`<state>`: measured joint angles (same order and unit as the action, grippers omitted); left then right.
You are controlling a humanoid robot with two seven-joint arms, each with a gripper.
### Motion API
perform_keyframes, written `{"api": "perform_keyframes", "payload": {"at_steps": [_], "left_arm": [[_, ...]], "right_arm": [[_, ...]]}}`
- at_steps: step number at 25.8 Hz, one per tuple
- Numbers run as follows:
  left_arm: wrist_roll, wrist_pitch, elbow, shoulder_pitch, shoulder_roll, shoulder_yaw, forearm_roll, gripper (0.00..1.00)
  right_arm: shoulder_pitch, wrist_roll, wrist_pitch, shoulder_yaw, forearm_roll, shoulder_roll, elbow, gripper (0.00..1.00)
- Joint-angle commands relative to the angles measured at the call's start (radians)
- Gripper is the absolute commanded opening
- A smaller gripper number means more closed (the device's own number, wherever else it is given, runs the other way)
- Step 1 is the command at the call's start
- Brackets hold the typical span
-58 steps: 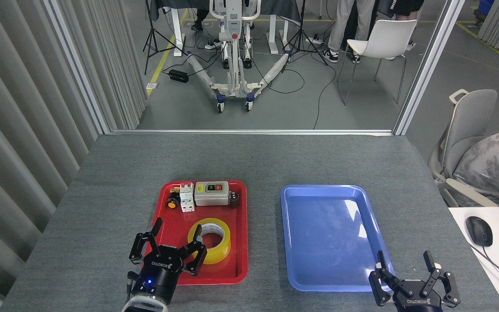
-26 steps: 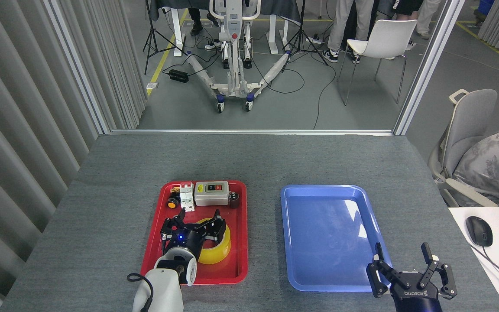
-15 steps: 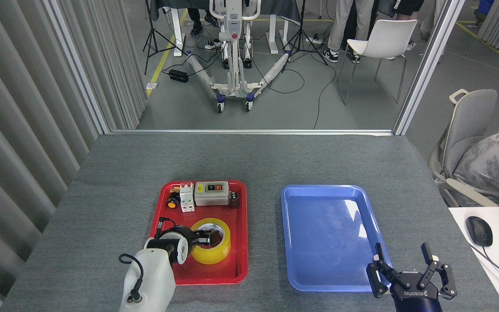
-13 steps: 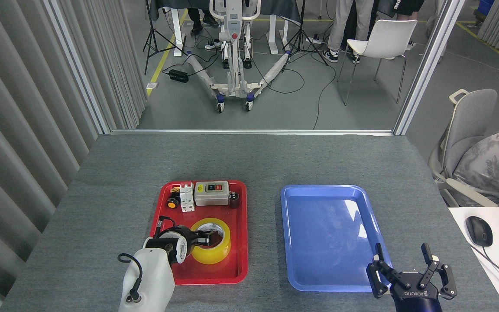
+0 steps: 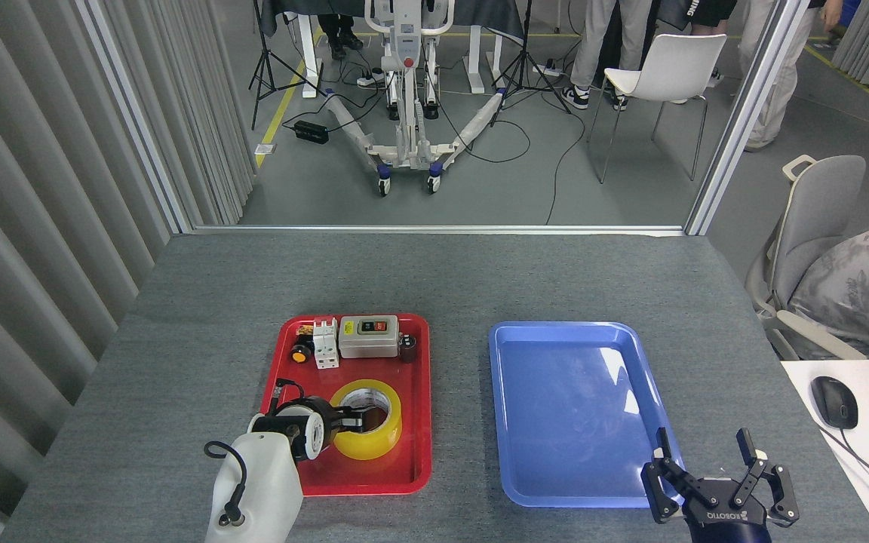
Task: Place and move tape with both arms
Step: 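Insert the left gripper into the tape roll's hole and grip it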
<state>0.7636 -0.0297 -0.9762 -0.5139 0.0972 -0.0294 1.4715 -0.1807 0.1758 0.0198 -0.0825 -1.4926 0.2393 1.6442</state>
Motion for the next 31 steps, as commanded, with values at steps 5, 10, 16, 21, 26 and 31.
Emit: {"api": "perform_keyframes", "payload": {"at_steps": [5, 10, 16, 21, 26, 31], "left_arm": [[0.010, -0.012, 0.010, -0.046, -0.002, -0.003, 0.001, 0.99], [0.066, -0.012, 0.011, -0.071, -0.004, -0.003, -0.051, 0.99], [0.171, -0.012, 0.014, -0.078, -0.002, -0.003, -0.085, 0.99], [0.171, -0.009, 0.030, -0.087, 0.003, -0.003, -0.086, 0.99], [0.160, -0.003, 0.051, -0.089, -0.002, -0.006, -0.086, 0.99], [0.152, 0.001, 0.070, -0.089, -0.014, -0.007, -0.085, 0.96]], "right_arm": [[0.000, 0.002, 0.000, 0.000, 0.000, 0.002, -0.001, 1.00], [-0.002, 0.002, 0.000, 0.001, 0.000, 0.000, -0.001, 1.00], [-0.002, 0.002, 0.000, 0.003, 0.000, 0.000, -0.001, 1.00], [-0.002, 0.002, 0.000, 0.001, 0.000, 0.000, -0.003, 1.00], [-0.002, 0.002, 0.000, 0.001, 0.000, 0.000, -0.003, 1.00], [-0.002, 0.002, 0.000, 0.001, 0.000, 0.000, -0.004, 1.00]]}}
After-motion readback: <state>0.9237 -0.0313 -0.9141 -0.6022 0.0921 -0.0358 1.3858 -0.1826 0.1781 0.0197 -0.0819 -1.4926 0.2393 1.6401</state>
